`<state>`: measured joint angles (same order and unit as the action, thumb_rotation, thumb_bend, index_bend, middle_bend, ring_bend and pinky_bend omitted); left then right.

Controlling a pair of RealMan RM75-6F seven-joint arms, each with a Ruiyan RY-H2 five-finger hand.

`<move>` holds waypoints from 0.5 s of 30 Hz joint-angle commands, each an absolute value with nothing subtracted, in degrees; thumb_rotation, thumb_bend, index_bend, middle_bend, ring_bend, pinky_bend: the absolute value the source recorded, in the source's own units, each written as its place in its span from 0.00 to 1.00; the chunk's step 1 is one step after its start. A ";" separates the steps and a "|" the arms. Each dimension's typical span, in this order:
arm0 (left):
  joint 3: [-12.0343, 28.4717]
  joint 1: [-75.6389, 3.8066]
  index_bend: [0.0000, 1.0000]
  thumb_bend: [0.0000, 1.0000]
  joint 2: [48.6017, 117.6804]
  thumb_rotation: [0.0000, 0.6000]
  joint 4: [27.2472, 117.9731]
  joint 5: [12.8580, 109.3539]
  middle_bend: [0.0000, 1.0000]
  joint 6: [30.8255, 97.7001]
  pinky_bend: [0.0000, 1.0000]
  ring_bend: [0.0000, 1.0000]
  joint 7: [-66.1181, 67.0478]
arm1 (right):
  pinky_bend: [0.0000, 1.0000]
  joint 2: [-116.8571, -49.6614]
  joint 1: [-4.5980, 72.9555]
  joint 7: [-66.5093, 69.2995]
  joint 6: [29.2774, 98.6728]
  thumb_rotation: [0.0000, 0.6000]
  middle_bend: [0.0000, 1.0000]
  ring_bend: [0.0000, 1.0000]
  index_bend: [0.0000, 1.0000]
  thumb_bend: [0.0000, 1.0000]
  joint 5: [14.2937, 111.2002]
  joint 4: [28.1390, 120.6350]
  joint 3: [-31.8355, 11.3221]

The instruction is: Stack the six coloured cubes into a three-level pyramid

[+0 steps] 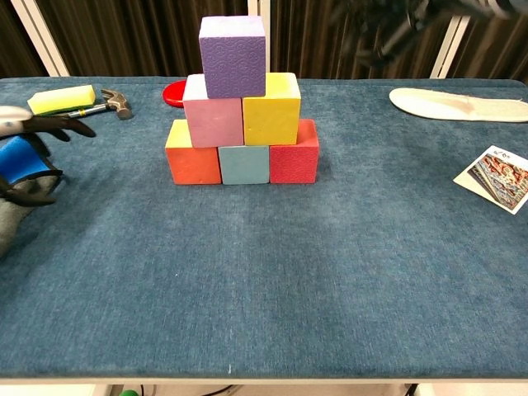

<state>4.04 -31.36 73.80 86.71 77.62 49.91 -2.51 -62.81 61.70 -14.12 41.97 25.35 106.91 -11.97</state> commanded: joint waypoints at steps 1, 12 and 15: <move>5.12 -33.46 0.11 0.20 75.69 0.93 86.05 75.35 0.07 47.71 0.21 0.10 -0.35 | 0.00 -64.60 57.70 -5.70 31.27 1.00 0.18 0.01 0.00 0.74 29.11 99.96 -11.94; 5.26 -36.61 0.11 0.20 79.78 0.92 84.83 70.89 0.07 44.41 0.21 0.09 3.80 | 0.00 -72.55 59.07 1.57 24.40 1.00 0.15 0.00 0.00 0.95 32.14 89.89 -12.24; 5.30 -37.24 0.11 0.20 80.82 0.92 84.24 70.44 0.07 44.28 0.21 0.09 4.58 | 0.00 -74.23 59.81 2.25 24.19 1.00 0.15 0.00 0.00 0.95 32.88 88.45 -11.91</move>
